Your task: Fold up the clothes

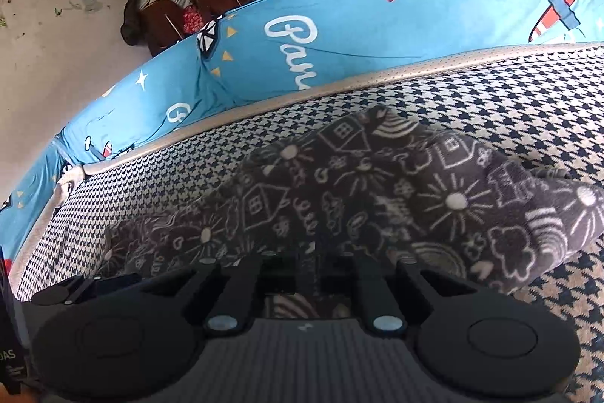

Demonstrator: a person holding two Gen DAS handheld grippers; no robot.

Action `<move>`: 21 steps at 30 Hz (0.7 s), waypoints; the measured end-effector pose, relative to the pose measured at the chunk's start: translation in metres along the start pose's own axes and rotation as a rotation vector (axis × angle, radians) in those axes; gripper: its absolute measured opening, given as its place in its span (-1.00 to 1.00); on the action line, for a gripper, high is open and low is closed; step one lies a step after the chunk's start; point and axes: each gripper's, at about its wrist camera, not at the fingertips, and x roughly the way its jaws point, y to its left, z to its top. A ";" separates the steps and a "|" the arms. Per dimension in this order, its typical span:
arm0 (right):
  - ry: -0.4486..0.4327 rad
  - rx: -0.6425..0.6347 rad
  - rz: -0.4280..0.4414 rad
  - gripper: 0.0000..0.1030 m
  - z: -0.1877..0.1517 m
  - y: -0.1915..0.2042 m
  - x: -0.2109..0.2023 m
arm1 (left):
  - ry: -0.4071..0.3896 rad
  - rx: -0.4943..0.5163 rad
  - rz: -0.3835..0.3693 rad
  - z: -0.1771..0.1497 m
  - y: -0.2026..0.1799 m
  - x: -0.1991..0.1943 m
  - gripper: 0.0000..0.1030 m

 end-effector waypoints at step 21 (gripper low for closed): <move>0.014 -0.069 0.075 -0.74 -0.013 0.026 0.012 | -0.021 -0.071 -0.005 -0.022 0.010 -0.004 1.00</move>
